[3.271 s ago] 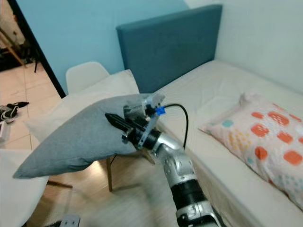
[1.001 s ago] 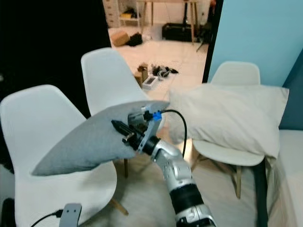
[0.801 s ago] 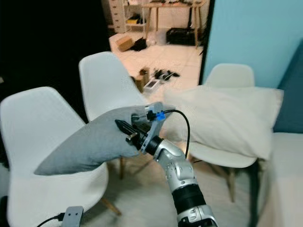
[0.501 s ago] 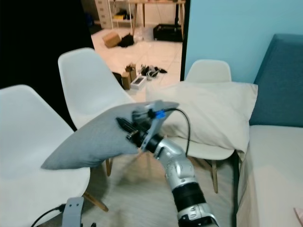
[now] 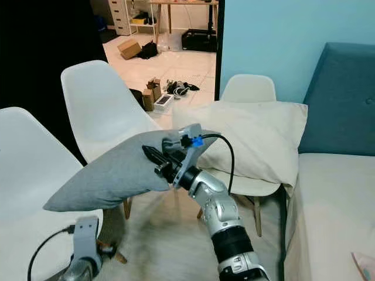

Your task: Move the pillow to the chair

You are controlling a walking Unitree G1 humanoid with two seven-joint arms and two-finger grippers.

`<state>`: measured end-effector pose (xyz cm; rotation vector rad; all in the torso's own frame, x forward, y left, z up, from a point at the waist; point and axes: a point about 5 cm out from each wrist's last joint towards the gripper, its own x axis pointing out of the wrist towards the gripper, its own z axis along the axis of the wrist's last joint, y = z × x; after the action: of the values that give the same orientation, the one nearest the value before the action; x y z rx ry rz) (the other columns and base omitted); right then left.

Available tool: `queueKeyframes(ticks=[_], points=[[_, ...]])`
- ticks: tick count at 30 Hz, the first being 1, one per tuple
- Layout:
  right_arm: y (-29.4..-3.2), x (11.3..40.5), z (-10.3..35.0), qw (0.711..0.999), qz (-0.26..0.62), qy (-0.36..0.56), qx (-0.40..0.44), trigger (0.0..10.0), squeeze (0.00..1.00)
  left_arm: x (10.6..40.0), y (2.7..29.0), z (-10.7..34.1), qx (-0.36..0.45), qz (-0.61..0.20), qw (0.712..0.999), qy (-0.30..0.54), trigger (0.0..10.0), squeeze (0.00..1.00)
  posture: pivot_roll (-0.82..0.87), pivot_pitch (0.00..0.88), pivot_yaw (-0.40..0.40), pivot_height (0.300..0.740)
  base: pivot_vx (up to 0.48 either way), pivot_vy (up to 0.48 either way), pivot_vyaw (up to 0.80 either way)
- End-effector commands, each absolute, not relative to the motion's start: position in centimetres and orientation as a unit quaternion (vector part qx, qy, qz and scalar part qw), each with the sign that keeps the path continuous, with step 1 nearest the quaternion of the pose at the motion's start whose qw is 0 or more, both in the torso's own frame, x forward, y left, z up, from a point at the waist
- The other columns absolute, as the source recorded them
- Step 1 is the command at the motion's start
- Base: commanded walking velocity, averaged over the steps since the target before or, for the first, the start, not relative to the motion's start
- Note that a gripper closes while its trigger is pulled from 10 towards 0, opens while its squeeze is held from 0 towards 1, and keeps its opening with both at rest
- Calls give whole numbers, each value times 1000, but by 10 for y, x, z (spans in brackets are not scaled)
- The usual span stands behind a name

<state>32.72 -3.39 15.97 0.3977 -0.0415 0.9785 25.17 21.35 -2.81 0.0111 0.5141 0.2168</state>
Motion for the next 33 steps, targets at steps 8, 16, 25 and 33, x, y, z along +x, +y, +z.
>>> queueKeyframes(ticks=[8,16,25,33], points=[[-24,328,189,843,494,-87,192,10000,0,278,224,3,9,128,977,170,10000,0,-37,37,21,740,374,0,0],[-7,316,196,822,539,-109,152,10000,0,288,219,13,5,126,982,143,10000,0,-37,36,25,740,480,0,300],[-8,324,192,843,506,-91,158,10000,0,291,214,16,-1,121,984,131,10000,0,-28,41,26,740,480,0,444],[-11,327,191,850,495,-87,154,10000,0,293,210,17,-4,113,985,128,10000,0,-32,44,29,740,480,0,0]])
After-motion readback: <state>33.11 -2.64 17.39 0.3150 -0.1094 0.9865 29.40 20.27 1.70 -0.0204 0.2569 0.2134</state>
